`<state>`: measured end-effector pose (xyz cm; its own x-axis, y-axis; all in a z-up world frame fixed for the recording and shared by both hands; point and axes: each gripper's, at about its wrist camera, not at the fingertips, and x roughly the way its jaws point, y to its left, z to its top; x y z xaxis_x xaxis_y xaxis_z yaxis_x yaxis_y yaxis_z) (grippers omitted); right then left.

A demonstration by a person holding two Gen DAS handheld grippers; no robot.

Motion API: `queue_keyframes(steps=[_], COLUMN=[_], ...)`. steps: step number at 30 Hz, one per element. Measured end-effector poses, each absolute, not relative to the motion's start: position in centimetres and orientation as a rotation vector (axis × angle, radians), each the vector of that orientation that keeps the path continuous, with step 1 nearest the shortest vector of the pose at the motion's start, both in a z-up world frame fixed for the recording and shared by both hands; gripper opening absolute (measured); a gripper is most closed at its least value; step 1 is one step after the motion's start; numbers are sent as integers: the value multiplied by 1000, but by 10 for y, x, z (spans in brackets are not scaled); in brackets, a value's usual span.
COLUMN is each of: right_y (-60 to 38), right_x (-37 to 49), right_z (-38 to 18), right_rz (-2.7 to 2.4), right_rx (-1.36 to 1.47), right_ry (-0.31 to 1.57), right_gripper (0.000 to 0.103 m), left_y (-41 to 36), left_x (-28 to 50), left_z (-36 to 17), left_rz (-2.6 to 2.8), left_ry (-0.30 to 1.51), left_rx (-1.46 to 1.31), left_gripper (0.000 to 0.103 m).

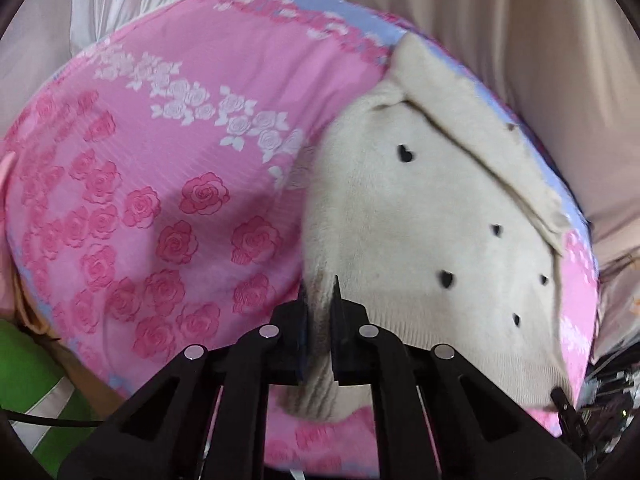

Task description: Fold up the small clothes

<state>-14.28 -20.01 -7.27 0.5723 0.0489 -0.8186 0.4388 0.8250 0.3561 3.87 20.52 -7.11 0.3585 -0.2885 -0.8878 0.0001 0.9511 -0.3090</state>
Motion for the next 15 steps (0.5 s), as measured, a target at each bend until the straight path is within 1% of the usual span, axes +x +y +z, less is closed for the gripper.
queue_keyframes(steps=[4, 8, 11, 15], right_y=[-204, -205, -206, -203], right_x=[-162, -184, -209, -258], right_z=[-63, -61, -68, -85], right_rz=[-236, -203, -181, -132], right_rx=[536, 489, 470, 426], right_ry=[974, 1033, 1110, 1273], right_gripper=[6, 6, 6, 6], left_y=[200, 198, 198, 204], left_x=[15, -18, -42, -91], left_z=[-57, -58, -61, -67], left_rz=[-231, -241, -231, -209], left_ry=[1211, 1265, 1311, 1414], left_rx=[-243, -218, -189, -132], left_gripper=[6, 6, 6, 6])
